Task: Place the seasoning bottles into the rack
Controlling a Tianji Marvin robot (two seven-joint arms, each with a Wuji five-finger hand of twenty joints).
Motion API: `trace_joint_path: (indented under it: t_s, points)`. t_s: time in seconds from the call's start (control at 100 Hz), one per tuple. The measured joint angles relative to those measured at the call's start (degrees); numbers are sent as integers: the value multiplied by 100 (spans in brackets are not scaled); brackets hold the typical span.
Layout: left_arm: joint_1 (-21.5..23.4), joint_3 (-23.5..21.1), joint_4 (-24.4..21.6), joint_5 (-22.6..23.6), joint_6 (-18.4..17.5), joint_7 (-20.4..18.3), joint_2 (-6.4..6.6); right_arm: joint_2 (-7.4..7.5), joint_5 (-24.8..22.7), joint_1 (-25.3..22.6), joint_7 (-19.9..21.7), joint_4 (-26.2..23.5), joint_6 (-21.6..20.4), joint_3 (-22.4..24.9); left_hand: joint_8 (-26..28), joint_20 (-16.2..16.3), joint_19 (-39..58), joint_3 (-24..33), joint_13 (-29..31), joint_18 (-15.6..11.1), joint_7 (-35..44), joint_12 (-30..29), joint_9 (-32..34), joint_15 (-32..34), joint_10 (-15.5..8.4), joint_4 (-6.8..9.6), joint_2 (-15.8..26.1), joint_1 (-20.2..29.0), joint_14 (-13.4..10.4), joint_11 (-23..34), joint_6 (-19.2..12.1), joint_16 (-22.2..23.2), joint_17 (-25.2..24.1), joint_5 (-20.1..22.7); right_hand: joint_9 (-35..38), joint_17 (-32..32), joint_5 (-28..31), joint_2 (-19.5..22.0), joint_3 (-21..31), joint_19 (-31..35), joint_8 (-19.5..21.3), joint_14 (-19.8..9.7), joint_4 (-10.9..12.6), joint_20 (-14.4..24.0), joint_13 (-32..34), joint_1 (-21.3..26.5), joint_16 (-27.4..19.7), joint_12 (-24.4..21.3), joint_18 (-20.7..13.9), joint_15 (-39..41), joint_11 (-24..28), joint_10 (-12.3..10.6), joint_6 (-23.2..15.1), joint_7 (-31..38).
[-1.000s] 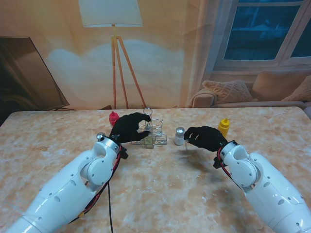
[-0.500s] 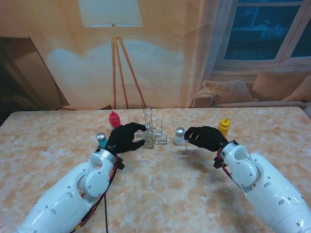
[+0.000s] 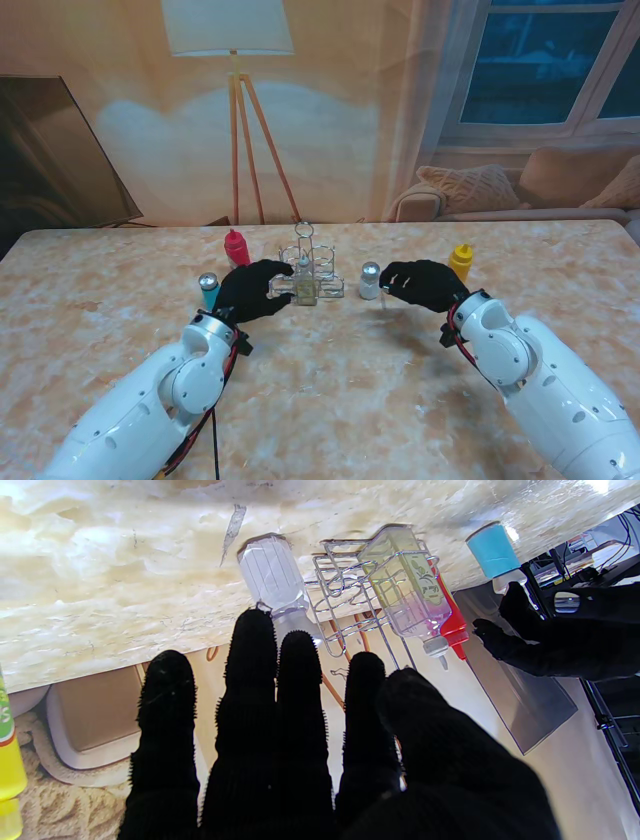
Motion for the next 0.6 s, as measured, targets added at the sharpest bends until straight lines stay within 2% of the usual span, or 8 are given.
trace_joint_path:
  t_s: [0.3,0.6]
  points:
    - [0,-9,172,20,2,161,-32,0,-10,-2,-6,-4,10,1,60,3,-1,-5,0,29,10,2,0,0,1,9,77,66,0,0,0,0,-10,0,0,0,0,0,0,0,0,0,0,0,0,0,0,0,0,0,0,-1,0,0]
    - [-38,3,235,-43,-41,156,-32,5,-49,39,-61,24,-20,-65,69,6,-1,-63,0,35,22,4,0,0,1,10,77,66,0,0,0,0,-13,0,-62,0,0,0,0,0,0,0,0,0,-23,0,0,0,0,-13,-65,-1,0,0]
